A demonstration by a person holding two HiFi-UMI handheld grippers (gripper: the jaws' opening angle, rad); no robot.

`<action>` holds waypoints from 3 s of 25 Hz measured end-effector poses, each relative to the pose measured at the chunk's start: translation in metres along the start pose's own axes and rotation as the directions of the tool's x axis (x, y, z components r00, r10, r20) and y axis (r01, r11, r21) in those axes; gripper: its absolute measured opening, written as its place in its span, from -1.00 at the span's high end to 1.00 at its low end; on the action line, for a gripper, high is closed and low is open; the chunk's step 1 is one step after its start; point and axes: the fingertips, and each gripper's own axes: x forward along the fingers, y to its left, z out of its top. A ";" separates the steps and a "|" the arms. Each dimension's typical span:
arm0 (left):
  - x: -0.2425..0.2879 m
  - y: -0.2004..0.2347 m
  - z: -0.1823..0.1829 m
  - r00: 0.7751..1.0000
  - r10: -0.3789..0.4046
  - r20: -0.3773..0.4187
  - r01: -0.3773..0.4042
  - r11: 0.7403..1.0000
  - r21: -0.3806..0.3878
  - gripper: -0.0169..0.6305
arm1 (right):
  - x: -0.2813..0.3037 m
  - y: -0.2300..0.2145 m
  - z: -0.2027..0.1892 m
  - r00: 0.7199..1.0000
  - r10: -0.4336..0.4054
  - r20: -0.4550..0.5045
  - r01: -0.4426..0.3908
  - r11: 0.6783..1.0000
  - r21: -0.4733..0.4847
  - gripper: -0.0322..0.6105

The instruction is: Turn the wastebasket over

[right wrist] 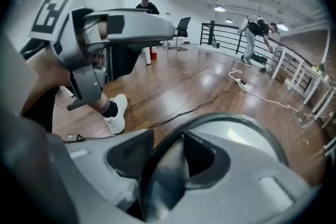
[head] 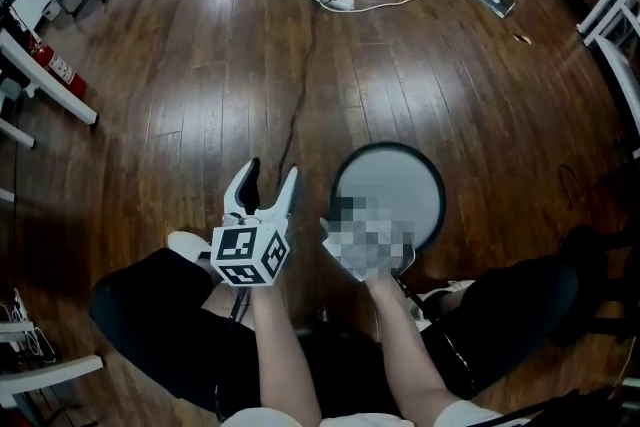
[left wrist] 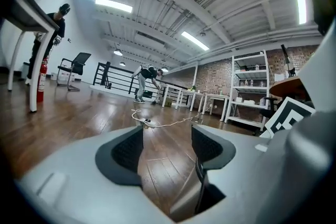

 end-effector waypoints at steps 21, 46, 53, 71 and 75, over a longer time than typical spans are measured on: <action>0.001 -0.002 0.003 1.000 0.006 0.006 -0.006 1.000 -0.007 0.10 | -0.076 -0.030 0.045 0.935 0.072 0.347 -0.153 0.965 0.213 0.94; 0.010 -0.030 -0.055 0.988 -0.108 -0.106 0.095 0.988 -0.122 0.23 | -0.132 -0.129 -0.048 0.906 -0.294 0.304 0.110 0.858 0.502 0.72; 0.026 -0.056 -0.098 0.962 -0.180 -0.206 0.151 0.977 -0.149 0.24 | -0.191 -0.188 -0.117 0.806 -0.541 0.242 0.240 0.671 0.701 0.74; 0.059 -0.130 -0.149 0.872 -0.322 -0.369 0.313 0.946 -0.086 0.26 | -0.120 -0.171 -0.247 0.925 -0.378 0.035 0.201 0.565 0.800 0.70; 0.071 -0.097 -0.147 0.911 -0.213 -0.352 0.198 0.977 -0.080 0.26 | -0.120 -0.184 -0.241 0.917 -0.399 -0.011 0.270 0.599 0.754 0.67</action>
